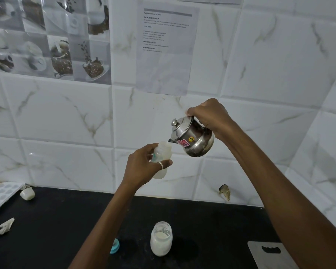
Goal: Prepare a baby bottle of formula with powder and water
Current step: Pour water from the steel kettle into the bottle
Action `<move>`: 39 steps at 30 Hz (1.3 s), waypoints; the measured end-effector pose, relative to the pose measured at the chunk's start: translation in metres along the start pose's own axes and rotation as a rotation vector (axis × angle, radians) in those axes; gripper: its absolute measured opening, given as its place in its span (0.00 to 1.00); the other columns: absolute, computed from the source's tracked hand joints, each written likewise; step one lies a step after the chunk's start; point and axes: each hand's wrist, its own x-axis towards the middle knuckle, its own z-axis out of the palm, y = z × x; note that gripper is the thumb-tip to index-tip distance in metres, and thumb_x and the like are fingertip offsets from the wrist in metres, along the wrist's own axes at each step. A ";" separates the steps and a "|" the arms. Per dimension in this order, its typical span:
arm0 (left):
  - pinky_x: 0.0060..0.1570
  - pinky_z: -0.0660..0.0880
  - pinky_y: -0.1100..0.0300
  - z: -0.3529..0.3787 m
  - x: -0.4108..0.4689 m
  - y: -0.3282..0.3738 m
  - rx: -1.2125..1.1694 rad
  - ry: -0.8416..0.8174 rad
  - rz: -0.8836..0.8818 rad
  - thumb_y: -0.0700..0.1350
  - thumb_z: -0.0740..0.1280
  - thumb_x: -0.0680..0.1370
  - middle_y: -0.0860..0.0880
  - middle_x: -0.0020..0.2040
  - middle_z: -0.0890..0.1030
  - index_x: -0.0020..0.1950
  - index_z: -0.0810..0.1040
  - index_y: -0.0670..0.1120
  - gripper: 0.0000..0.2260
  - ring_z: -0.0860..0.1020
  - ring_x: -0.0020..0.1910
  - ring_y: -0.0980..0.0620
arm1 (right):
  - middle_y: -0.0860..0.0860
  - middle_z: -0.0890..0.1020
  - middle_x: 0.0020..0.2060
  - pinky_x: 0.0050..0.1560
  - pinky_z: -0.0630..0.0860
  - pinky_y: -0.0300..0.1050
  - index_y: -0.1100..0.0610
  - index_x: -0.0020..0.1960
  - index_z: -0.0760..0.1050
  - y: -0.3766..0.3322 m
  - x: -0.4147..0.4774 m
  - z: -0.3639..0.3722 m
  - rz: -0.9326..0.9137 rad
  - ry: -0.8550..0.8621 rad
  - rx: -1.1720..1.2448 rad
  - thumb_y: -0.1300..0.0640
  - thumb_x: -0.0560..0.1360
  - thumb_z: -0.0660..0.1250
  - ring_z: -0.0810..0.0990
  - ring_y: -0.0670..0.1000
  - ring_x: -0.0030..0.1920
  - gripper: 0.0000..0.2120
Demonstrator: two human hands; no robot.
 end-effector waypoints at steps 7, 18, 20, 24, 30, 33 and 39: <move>0.49 0.74 0.62 0.001 0.001 0.001 -0.008 -0.001 -0.013 0.54 0.81 0.69 0.59 0.54 0.81 0.68 0.79 0.55 0.28 0.81 0.53 0.55 | 0.47 0.62 0.23 0.39 0.62 0.49 0.52 0.28 0.61 0.003 0.002 0.000 0.003 0.007 0.005 0.54 0.67 0.72 0.63 0.52 0.33 0.20; 0.50 0.73 0.62 0.002 0.002 0.003 -0.008 -0.004 -0.020 0.54 0.80 0.69 0.58 0.55 0.80 0.69 0.78 0.53 0.29 0.79 0.53 0.54 | 0.49 0.64 0.25 0.39 0.63 0.47 0.54 0.32 0.67 0.003 0.002 -0.003 -0.002 0.006 0.004 0.54 0.68 0.72 0.65 0.52 0.33 0.15; 0.50 0.74 0.61 0.002 0.001 0.003 -0.007 -0.005 -0.022 0.54 0.80 0.69 0.58 0.55 0.80 0.69 0.78 0.54 0.29 0.80 0.53 0.54 | 0.49 0.64 0.26 0.39 0.64 0.48 0.55 0.32 0.67 0.003 0.002 -0.003 0.000 0.005 0.010 0.54 0.67 0.72 0.65 0.52 0.34 0.15; 0.50 0.75 0.61 0.001 0.001 0.004 -0.013 -0.003 -0.025 0.54 0.80 0.69 0.57 0.56 0.82 0.69 0.78 0.54 0.29 0.81 0.54 0.53 | 0.48 0.65 0.26 0.40 0.64 0.50 0.52 0.30 0.62 0.005 0.003 -0.003 0.016 0.008 0.052 0.54 0.67 0.72 0.66 0.52 0.34 0.18; 0.50 0.77 0.61 -0.001 0.000 0.005 -0.043 0.004 -0.047 0.54 0.81 0.69 0.57 0.55 0.83 0.67 0.79 0.55 0.28 0.82 0.54 0.53 | 0.47 0.65 0.26 0.41 0.64 0.50 0.52 0.31 0.65 0.014 0.002 -0.001 0.072 0.020 0.129 0.53 0.67 0.73 0.67 0.53 0.35 0.16; 0.49 0.77 0.61 -0.001 0.000 0.006 -0.054 0.007 -0.052 0.54 0.81 0.69 0.57 0.54 0.83 0.67 0.79 0.55 0.27 0.82 0.53 0.54 | 0.47 0.64 0.24 0.40 0.63 0.49 0.53 0.32 0.67 0.020 0.000 -0.001 0.098 0.016 0.194 0.53 0.68 0.72 0.66 0.53 0.34 0.15; 0.53 0.80 0.56 0.000 0.001 0.008 -0.069 0.010 -0.059 0.54 0.81 0.68 0.55 0.57 0.84 0.67 0.79 0.54 0.28 0.83 0.54 0.53 | 0.50 0.67 0.27 0.32 0.62 0.43 0.57 0.40 0.74 0.029 -0.007 0.000 0.174 0.042 0.345 0.55 0.71 0.72 0.66 0.51 0.30 0.09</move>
